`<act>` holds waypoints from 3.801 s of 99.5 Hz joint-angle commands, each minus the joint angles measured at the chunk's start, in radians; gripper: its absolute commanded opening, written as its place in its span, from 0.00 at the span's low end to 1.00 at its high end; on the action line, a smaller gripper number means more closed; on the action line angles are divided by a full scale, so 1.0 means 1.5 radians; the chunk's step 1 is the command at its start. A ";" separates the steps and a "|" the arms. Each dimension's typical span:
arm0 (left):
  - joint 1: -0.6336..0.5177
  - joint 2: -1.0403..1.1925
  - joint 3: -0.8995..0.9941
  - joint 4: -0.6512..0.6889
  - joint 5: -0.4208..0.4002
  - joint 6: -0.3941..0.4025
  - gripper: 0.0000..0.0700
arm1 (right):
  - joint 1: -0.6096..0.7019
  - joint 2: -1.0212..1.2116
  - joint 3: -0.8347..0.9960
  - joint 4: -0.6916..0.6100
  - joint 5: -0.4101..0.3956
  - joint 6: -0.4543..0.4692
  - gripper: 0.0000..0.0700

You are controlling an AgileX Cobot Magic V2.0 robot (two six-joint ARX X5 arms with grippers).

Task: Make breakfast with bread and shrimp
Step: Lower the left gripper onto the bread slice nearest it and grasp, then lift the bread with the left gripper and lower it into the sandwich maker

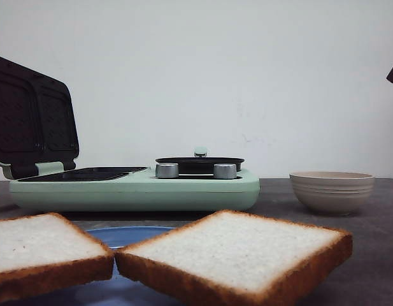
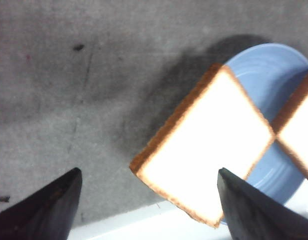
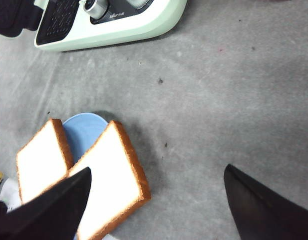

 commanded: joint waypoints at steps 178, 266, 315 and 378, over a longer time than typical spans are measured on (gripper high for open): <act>-0.089 0.206 0.071 -0.052 0.129 0.143 0.00 | 0.004 0.002 0.010 0.024 -0.001 -0.029 0.76; -0.094 0.176 0.316 0.485 -0.214 0.038 0.00 | 0.008 0.002 0.010 0.030 0.000 -0.028 0.76; -0.122 0.374 0.317 0.699 -0.409 0.370 0.00 | 0.008 0.003 0.010 0.034 0.005 -0.028 0.76; -0.157 0.565 0.365 0.816 -0.493 0.566 0.00 | 0.010 0.003 0.010 0.034 0.020 -0.035 0.76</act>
